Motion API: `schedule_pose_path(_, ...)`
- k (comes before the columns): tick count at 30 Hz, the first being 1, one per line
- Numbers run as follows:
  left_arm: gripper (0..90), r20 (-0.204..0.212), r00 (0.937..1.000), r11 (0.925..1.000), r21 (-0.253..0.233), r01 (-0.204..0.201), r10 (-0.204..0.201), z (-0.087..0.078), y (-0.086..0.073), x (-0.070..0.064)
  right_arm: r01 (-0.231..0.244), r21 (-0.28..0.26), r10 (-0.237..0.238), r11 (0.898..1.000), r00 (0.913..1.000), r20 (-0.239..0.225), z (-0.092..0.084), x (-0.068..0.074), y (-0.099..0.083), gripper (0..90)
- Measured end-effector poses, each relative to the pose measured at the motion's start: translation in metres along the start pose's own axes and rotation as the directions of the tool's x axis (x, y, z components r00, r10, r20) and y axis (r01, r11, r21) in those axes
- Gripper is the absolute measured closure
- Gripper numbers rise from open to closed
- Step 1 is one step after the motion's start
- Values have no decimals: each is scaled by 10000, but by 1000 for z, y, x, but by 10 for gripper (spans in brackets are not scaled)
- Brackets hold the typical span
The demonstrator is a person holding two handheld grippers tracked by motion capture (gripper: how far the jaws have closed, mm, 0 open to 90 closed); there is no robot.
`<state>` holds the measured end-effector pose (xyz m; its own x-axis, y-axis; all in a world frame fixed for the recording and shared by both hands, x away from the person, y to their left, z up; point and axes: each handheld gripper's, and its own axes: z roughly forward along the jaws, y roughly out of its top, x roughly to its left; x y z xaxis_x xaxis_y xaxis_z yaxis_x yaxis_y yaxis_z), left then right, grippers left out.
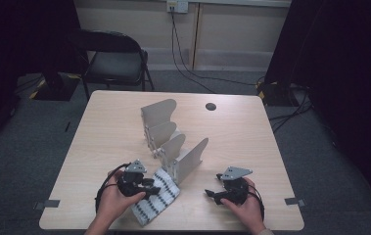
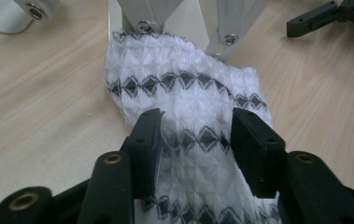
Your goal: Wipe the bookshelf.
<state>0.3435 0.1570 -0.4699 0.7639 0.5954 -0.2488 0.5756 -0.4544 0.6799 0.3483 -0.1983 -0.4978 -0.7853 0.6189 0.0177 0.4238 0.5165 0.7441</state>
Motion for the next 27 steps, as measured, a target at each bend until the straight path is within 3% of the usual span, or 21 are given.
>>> schedule_pose_path(5, 694, 309, 9995, 9995, 305, -113, 104, 7, 0, -3, 21, -147, -23, 9999, 10000, -94, -1, 4, 3, 245)
schedule_pose_path(13, 718, 860, 9950, 9972, 504, -553, 508, 17, 0, -19, 161, -353, -180, 9992, 9984, -543, 0, 17, 13, 274)
schedule_pose_path(27, 722, 1041, 9914, 9954, 447, -844, 793, 31, 6, -33, 230, -622, -319, 9978, 9888, -1456, 11, 36, 30, 310)
